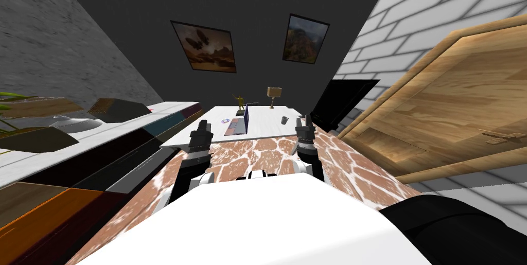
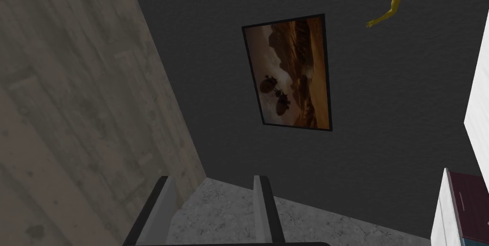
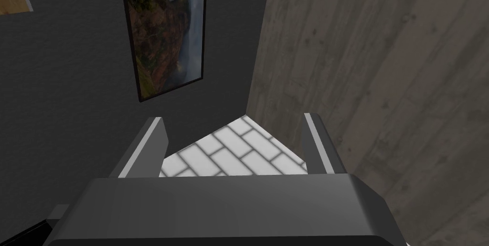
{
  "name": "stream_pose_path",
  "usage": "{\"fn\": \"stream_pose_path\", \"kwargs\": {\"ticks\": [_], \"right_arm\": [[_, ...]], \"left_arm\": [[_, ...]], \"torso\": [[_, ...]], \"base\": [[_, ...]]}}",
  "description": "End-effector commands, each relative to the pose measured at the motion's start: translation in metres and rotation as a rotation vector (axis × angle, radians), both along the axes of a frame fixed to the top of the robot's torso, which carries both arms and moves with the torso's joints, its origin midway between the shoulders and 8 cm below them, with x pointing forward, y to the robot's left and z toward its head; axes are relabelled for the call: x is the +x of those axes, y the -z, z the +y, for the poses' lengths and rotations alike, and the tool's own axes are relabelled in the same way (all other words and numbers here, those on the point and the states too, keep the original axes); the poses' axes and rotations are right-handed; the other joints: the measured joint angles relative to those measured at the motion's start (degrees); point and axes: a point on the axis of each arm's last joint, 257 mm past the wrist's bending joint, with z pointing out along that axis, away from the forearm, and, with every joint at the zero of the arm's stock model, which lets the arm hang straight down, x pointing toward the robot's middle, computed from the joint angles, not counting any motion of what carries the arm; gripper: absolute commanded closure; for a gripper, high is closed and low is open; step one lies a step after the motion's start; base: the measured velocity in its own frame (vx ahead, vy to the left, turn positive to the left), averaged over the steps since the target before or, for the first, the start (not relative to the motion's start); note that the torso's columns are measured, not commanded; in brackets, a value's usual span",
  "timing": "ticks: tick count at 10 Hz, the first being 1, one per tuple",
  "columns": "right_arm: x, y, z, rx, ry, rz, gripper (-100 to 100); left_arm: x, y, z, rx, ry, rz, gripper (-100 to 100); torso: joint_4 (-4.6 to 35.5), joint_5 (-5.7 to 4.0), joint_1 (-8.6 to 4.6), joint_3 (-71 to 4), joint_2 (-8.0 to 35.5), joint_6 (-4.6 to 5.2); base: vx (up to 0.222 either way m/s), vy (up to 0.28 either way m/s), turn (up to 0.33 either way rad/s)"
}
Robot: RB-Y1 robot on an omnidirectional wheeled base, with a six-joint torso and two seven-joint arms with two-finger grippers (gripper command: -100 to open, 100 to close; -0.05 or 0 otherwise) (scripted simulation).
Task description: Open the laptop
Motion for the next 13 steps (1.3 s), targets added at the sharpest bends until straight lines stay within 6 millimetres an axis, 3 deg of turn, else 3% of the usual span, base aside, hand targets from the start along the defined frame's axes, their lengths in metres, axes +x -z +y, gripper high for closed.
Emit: {"fn": "stream_pose_path", "kwargs": {"ticks": [1, 6, 13], "right_arm": [[0.000, 0.000, 0.000, 0.000, 0.000, 0.001, 0], [0.000, 0.000, 0.000, 0.000, 0.000, 0.001, 0], [0.000, 0.000, 0.000, 0.000, 0.000, 0.001, 0]], "left_arm": [[0.002, 0.003, -0.005, 0.065, 0.030, 0.027, -100], [0.010, 0.012, -0.007, 0.153, 0.048, 0.105, -100], [0.021, 0.029, 0.005, 0.177, 0.003, 0.224, -100]], "torso": [[1.89, 0.00, 0.00, -3.95, 1.92, 0.00], [2.68, 0.00, -0.01, -5.39, 2.66, 0.00], [2.70, -0.01, -0.02, -5.35, 2.72, 0.00]], "base": [[0.017, -0.012, -0.025], [0.027, -0.026, -0.039], [0.040, -0.037, -0.053]]}}
